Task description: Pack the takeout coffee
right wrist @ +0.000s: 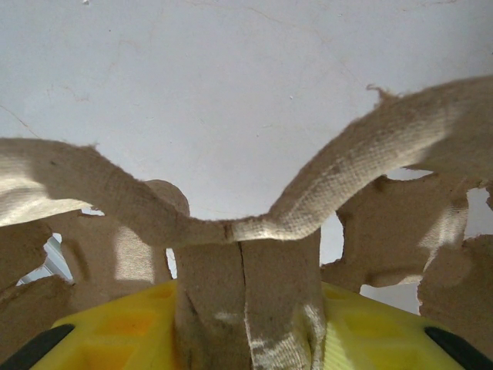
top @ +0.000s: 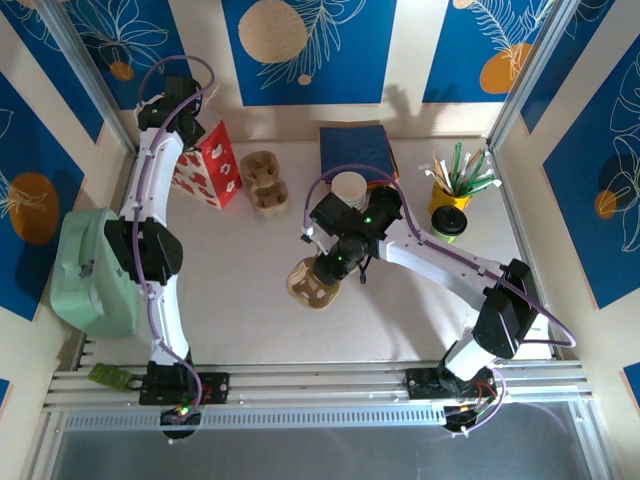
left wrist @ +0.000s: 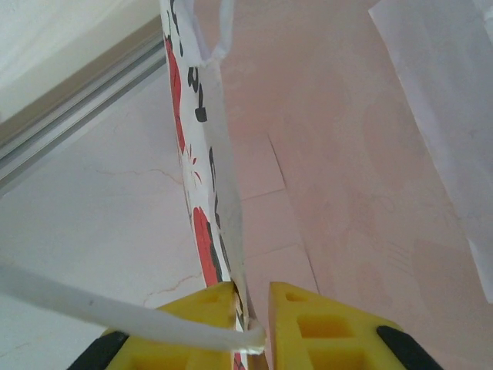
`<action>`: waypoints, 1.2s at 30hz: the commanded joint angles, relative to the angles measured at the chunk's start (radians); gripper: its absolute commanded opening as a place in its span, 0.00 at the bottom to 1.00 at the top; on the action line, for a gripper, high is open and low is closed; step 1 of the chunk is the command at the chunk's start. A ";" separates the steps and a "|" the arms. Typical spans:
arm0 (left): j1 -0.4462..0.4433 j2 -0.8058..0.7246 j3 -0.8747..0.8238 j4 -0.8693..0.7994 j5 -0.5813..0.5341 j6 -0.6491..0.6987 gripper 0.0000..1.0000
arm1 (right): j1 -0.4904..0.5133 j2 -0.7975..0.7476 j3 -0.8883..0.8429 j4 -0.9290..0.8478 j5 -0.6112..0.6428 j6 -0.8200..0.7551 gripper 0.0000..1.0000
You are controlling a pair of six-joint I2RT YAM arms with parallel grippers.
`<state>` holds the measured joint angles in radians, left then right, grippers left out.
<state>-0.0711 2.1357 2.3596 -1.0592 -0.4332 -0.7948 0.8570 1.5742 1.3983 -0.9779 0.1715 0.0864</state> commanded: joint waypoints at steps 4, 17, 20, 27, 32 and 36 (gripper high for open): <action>0.019 -0.147 -0.124 0.038 0.046 0.060 0.15 | -0.003 -0.017 0.013 -0.021 -0.033 0.017 0.39; 0.019 -0.499 -0.518 0.100 0.171 0.123 0.14 | 0.004 -0.033 0.035 -0.045 -0.049 0.011 0.39; 0.019 -0.597 -0.617 0.109 0.217 0.122 0.11 | 0.005 -0.045 0.035 -0.054 -0.049 0.012 0.39; 0.019 -0.781 -0.795 0.107 0.300 0.117 0.08 | 0.005 -0.074 0.051 -0.078 -0.069 0.008 0.39; 0.018 -0.896 -0.913 0.113 0.368 0.091 0.06 | 0.001 -0.123 0.051 -0.056 -0.103 -0.003 0.39; 0.015 -0.979 -0.973 0.099 0.413 0.086 0.06 | -0.005 -0.146 0.059 -0.070 -0.115 -0.011 0.39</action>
<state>-0.0624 1.2102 1.4109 -0.9546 -0.0807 -0.6991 0.8566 1.4609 1.4231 -1.0348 0.1001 0.0856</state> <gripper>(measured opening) 0.064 0.388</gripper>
